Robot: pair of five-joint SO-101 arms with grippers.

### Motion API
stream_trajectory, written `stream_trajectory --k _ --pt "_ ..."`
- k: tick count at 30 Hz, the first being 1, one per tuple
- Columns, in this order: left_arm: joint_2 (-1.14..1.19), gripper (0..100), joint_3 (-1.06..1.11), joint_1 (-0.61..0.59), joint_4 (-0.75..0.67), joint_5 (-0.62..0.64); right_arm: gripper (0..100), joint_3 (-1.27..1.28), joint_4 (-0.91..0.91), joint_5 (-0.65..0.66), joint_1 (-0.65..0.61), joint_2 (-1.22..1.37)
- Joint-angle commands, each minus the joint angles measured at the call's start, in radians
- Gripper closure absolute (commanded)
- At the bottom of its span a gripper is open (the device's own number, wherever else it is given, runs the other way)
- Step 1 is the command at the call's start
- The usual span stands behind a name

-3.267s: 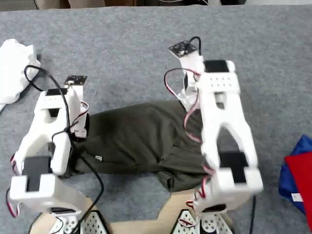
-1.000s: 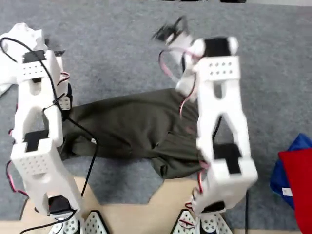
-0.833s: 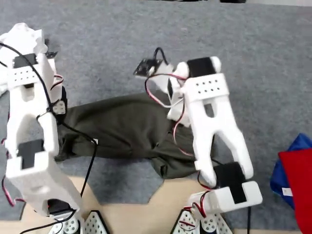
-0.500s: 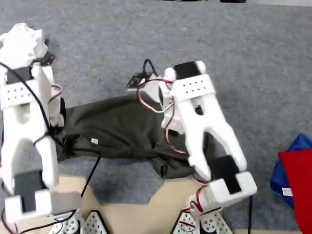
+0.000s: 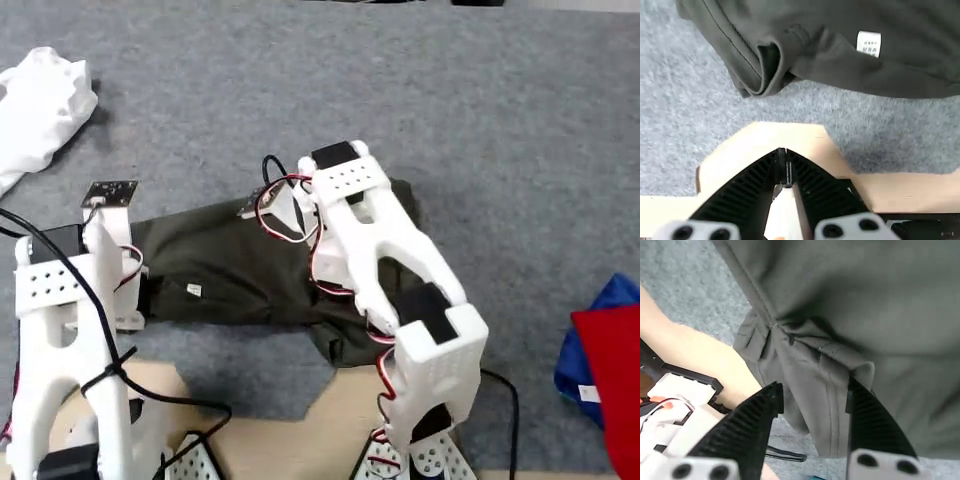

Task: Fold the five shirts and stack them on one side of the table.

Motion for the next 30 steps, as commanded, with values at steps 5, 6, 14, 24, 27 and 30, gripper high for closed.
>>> stream_trajectory --k 5,6,14,24,27,30 --pt "-0.028 98 0.0 0.003 -0.008 -0.011 81.9 -0.004 -0.011 -0.011 -0.005 0.018" --pt "-0.03 98 -0.002 0.003 -0.008 -0.011 85.4 -0.004 -0.011 -0.014 -0.005 0.016" --pt "-0.03 98 -0.005 0.003 -0.008 -0.011 96.1 -0.005 0.014 -0.13 -0.005 0.007" --pt "-0.035 98 -0.009 0.006 -0.008 -0.011 96.2 0.07 0.06 -0.138 -0.053 -0.226" --pt "-0.035 98 -0.011 0.006 -0.008 -0.011 95.9 0.176 0.06 -0.164 -0.13 -0.259" --pt "-0.035 98 -0.011 0.003 -0.008 -0.011 95.8 0.251 0.057 -0.18 -0.191 -0.278"
